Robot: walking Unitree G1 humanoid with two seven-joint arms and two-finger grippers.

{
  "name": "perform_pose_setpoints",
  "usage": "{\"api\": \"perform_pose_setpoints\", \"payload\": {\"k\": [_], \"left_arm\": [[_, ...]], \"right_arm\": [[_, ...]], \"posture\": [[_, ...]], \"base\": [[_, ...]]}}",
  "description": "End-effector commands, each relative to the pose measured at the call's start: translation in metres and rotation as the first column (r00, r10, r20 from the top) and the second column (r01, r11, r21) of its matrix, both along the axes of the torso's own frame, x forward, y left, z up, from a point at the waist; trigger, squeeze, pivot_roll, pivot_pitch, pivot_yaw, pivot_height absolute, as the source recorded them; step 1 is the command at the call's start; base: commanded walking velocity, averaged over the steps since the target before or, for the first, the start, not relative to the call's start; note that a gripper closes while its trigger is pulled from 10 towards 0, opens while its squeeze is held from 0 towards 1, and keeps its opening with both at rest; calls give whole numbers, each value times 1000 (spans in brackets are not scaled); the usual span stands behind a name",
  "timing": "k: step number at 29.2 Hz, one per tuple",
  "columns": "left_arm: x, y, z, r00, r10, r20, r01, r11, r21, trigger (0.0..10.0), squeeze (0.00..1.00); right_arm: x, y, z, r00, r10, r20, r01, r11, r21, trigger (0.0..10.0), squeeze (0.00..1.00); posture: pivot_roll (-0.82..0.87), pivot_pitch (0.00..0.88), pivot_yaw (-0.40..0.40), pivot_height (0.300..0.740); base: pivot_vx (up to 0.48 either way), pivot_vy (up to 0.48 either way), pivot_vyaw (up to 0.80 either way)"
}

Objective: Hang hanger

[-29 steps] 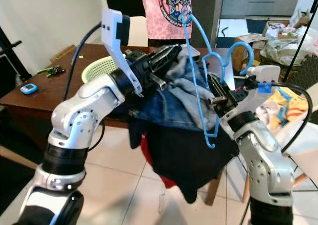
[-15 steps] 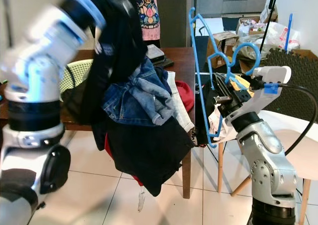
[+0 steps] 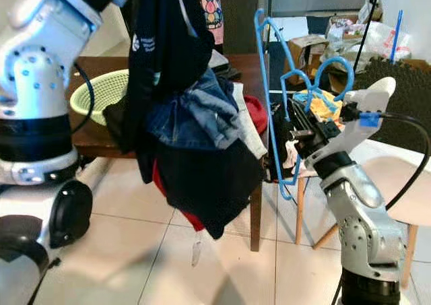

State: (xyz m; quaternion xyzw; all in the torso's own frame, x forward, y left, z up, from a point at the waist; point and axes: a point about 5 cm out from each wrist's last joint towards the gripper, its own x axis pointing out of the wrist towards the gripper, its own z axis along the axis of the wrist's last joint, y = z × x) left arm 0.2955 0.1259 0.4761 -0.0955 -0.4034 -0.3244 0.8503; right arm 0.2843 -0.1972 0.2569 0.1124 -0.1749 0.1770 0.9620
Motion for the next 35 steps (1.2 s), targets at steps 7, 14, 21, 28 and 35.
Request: {"api": "perform_pose_setpoints", "payload": {"k": [7, 14, 21, 28, 35], "left_arm": [[-3, 8, 4, 1000, -12, 27, 13, 1000, -12, 10000, 0], [-3, 7, -4, 998, -69, 9, 69, 997, -18, 10000, 0], [7, -7, -28, 988, -127, -90, 128, 992, 9, 10000, 0], [38, -41, -111, 935, -41, -353, 126, 967, 220, 10000, 0], [49, -48, -184, 876, 49, -480, 165, 905, 393, 10000, 0]], "right_arm": [[-1, 6, 1, 999, 44, 7, -44, 999, 17, 10000, 0], [-2, 8, -1, 998, 59, -4, -59, 998, 2, 10000, 0], [2, 8, -9, 998, 33, -53, -36, 998, -56, 10000, 0], [11, -12, -35, 969, -137, -206, 97, 977, -191, 10000, 0], [12, -29, -51, 931, -238, -278, 151, 942, -301, 10000, 0]], "posture": [[204, 0, 57, 740], [201, 0, 57, 740], [199, 0, 55, 740], [190, 0, 52, 740], [185, 0, 49, 740]], "base": [[-480, 0, 0], [-371, 0, 0], [70, 0, 0], [0, 0, 0], [0, 0, -673]]}}
